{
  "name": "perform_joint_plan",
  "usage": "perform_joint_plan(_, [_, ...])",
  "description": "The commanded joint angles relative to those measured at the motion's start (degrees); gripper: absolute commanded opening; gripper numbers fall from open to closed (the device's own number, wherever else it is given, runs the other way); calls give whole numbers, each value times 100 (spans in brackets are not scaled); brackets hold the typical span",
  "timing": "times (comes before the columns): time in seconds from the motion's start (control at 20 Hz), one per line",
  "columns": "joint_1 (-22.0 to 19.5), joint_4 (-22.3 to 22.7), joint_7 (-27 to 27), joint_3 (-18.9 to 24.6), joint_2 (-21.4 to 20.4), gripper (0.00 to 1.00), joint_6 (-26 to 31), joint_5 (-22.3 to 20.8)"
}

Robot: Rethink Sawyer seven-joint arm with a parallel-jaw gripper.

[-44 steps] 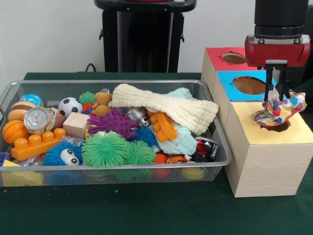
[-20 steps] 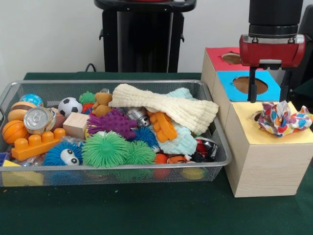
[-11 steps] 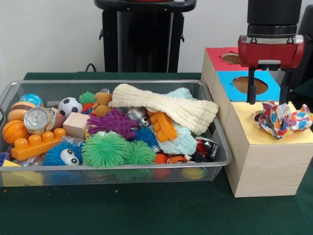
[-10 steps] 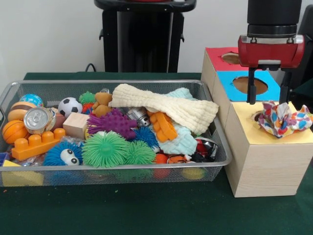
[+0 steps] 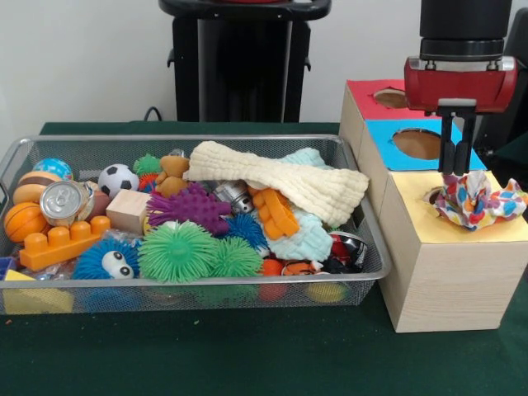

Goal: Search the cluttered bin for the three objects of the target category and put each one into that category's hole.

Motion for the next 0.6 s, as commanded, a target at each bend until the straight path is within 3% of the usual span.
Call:
perform_joint_plan(0.05, [-66, 501, 1338, 161, 132, 0, -298, 213])
perform_joint_plan(0.6, [-130, 642, 1303, 281, 107, 0, -462, 290])
